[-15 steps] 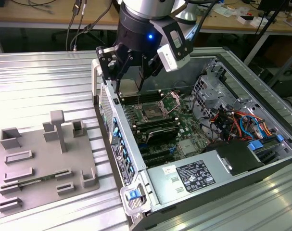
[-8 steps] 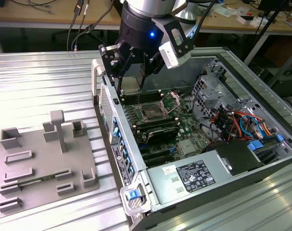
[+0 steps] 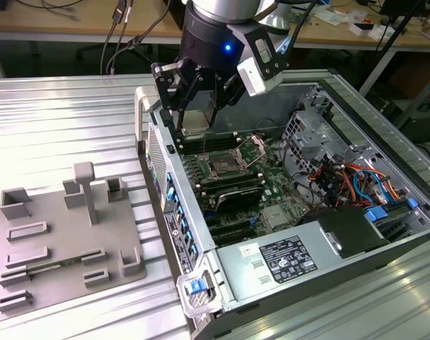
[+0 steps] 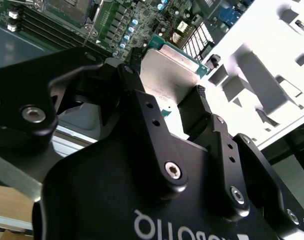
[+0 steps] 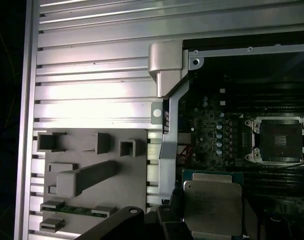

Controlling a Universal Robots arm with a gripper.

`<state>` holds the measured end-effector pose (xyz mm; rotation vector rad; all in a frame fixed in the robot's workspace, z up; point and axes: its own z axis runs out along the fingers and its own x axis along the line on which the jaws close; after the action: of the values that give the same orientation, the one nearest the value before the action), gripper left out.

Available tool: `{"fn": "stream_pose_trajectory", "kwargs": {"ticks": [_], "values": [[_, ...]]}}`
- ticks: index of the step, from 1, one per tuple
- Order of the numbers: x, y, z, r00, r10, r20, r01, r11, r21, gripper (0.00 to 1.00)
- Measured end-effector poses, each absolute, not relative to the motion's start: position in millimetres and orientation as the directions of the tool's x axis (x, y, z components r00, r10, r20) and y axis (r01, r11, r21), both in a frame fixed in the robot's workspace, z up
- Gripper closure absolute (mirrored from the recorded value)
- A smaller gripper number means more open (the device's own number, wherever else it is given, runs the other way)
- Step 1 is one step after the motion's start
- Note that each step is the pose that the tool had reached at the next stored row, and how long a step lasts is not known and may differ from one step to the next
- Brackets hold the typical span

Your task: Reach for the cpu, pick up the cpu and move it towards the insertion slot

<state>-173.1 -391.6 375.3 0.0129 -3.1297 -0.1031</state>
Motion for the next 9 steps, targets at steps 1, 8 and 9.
{"fn": "stream_pose_trajectory", "kwargs": {"ticks": [1, 8, 9], "values": [[-171, -391, 375, -1.0, -0.008, 0.01, -0.008, 0.998, 0.066, 0.45], [-151, -387, 375, -1.0, -0.006, 0.01, -0.005, 0.998, 0.063, 0.45], [-145, -387, 375, -1.0, -0.005, 0.01, -0.004, 0.998, 0.063, 0.45]]}}
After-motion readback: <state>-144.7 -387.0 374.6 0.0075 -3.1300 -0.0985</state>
